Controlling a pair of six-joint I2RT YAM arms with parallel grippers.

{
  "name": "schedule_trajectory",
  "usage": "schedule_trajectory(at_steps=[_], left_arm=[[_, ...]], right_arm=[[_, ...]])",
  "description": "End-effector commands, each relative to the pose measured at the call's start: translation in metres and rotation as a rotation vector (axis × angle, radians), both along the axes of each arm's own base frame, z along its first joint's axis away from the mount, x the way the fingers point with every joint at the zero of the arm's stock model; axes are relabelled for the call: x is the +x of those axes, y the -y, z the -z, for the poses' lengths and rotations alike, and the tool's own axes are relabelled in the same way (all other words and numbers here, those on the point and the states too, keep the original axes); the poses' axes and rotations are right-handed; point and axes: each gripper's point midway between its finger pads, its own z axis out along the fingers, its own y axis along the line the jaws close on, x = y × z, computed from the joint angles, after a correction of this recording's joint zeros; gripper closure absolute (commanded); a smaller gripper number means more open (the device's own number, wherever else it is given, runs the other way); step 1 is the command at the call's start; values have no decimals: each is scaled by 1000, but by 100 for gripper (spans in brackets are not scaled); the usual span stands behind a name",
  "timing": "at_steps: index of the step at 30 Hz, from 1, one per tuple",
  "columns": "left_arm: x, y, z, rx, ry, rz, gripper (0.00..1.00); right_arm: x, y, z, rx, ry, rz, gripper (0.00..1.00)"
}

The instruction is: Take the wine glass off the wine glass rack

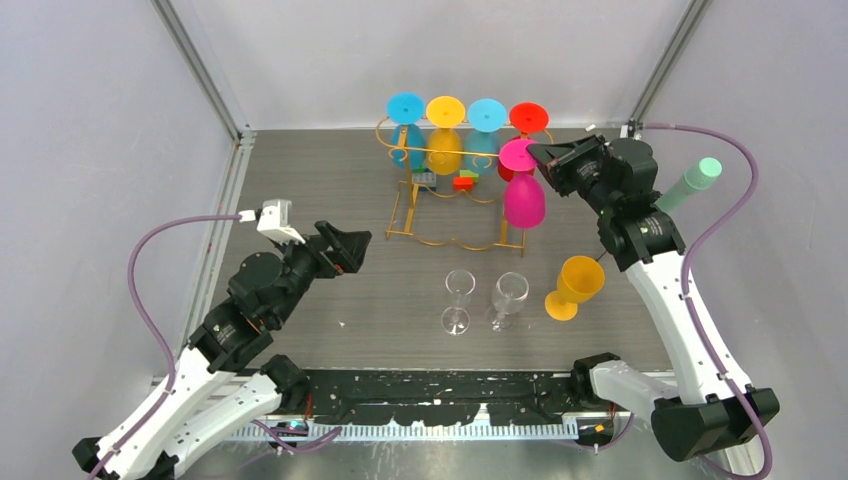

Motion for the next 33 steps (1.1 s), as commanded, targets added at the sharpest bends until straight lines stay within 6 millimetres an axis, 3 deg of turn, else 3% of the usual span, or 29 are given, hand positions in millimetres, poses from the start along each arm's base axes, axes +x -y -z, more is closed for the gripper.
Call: schedule_trajectory(at_steps=[1,9,18,23,27,30,33], left_arm=[[2,5,-18,-46,41,11,0],[2,13,-18,-61,29,40,0],[1,18,-17,-78,17,62,0],[-2,25,-23,-117,13,93,0],[-16,53,-39,-188,14,252,0],[-24,72,-52,-258,10,357,0],[-31,91,-71,-346,22,461,0]], right_arm=[[-18,-7,-24,53,58,-53,100],[-41,-14,-29,108,66,-116,100],[-41,-18,-15,122,37,-135,100],[-49,-34,-43,198,144,-244,100],[-69,-60,-73,328,239,-459,100],[-85,-64,-97,424,320,-548,100],[-97,-65,-107,467,348,-592,100]])
